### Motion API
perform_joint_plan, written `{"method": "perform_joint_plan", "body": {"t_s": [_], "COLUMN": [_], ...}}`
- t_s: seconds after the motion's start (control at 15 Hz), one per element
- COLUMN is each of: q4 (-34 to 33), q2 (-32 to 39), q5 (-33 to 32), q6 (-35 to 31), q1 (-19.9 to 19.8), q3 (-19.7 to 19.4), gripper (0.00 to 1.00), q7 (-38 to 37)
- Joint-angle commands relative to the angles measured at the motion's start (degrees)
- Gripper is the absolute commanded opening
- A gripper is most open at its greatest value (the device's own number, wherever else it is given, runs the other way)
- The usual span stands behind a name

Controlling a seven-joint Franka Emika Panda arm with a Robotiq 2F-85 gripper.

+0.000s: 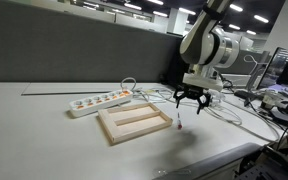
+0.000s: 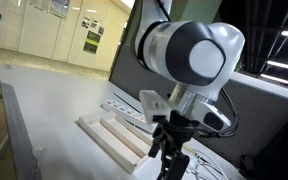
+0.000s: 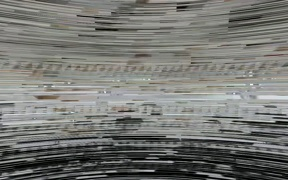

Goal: Pick the screwdriver and put it in the box

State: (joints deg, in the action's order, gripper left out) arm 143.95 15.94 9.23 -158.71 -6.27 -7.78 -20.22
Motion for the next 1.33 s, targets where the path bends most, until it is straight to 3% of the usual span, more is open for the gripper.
{"method": "perform_joint_plan", "body": {"t_s": [0.0,1.27], "q4": [-2.6,-7.1], "q2": [3.1,12.6], "q5": [-0.8,-0.6], "q6": [0.4,-5.1], "q1": [1.2,6.5], "q3": [-2.0,-3.9], "gripper": [1.0,1.0], "q7": [-1.3,-1.5]}}
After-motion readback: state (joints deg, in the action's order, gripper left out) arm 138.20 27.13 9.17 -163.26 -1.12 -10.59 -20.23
